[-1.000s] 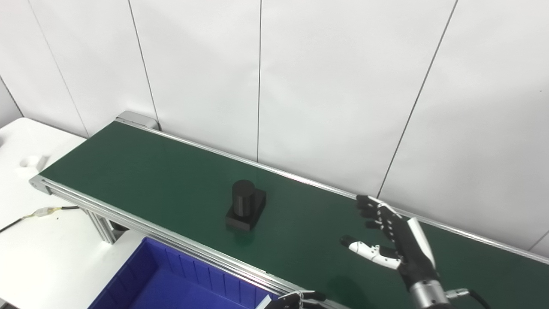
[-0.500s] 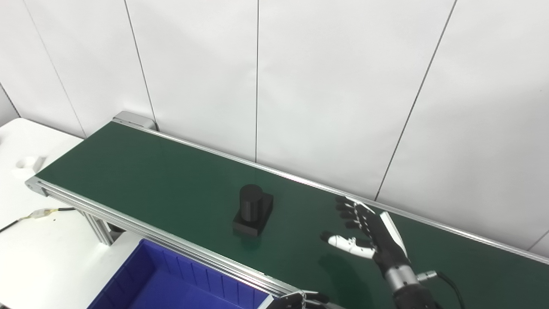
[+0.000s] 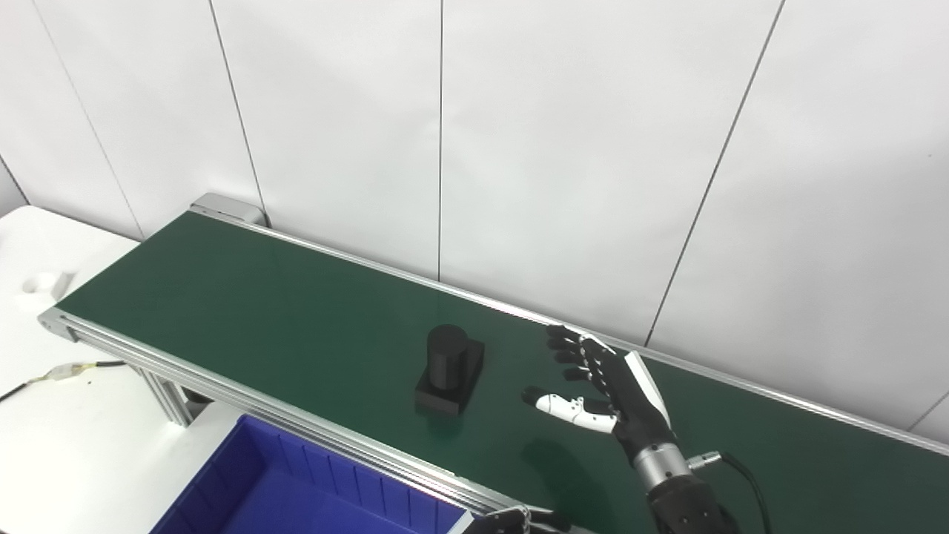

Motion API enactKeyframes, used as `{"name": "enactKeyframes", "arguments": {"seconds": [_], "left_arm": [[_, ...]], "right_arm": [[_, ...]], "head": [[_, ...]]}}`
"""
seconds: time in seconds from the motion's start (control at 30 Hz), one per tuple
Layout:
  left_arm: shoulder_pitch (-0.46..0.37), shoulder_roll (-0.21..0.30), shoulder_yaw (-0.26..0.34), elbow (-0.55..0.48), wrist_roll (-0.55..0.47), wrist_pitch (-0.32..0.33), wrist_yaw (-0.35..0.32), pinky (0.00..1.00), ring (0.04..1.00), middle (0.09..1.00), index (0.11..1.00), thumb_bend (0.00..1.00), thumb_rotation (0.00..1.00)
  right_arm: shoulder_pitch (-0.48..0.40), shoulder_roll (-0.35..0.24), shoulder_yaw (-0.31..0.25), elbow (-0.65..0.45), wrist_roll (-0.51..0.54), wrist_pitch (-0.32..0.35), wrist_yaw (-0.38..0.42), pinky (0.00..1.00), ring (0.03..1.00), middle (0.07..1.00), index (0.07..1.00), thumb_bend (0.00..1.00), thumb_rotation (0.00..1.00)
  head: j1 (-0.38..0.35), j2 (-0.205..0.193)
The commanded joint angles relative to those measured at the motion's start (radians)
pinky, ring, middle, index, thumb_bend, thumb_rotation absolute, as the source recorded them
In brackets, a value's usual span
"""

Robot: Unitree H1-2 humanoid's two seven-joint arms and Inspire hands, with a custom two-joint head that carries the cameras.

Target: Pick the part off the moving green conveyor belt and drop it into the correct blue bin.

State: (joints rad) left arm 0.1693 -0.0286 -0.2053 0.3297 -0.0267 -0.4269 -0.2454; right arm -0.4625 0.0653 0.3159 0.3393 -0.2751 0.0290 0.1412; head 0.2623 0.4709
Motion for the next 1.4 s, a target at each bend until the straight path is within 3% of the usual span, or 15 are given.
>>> {"name": "enactKeyframes", "arguments": {"seconds": [0.0, 0.33, 0.93, 1.37], "left_arm": [[0.000, -0.002, -0.001, -0.038, -0.026, -0.041, -0.014, 0.54, 0.613, 0.655, 0.698, 0.74, 0.74], [0.007, 0.003, -0.002, -0.046, -0.031, -0.039, -0.015, 0.54, 0.614, 0.652, 0.687, 0.74, 0.73], [0.011, 0.008, -0.002, -0.049, -0.028, -0.041, -0.019, 0.53, 0.600, 0.646, 0.678, 0.74, 0.75], [0.017, 0.014, -0.002, -0.059, -0.032, -0.040, -0.024, 0.54, 0.609, 0.648, 0.664, 0.74, 0.76]], "right_arm": [[-0.051, 0.037, 0.009, -0.010, 0.000, -0.057, -0.014, 0.74, 0.795, 0.798, 0.812, 0.66, 0.29], [-0.094, 0.060, 0.048, 0.083, -0.030, -0.082, -0.012, 0.75, 0.800, 0.809, 0.828, 0.67, 0.28], [-0.185, 0.095, 0.044, 0.305, -0.041, -0.170, -0.062, 0.74, 0.791, 0.804, 0.825, 0.73, 0.25], [-0.185, 0.073, 0.005, 0.295, -0.035, -0.168, -0.067, 0.77, 0.817, 0.815, 0.831, 0.73, 0.22]], "head": [[-0.002, 0.001], [-0.005, 0.009], [-0.008, 0.010], [-0.020, 0.011]]}}
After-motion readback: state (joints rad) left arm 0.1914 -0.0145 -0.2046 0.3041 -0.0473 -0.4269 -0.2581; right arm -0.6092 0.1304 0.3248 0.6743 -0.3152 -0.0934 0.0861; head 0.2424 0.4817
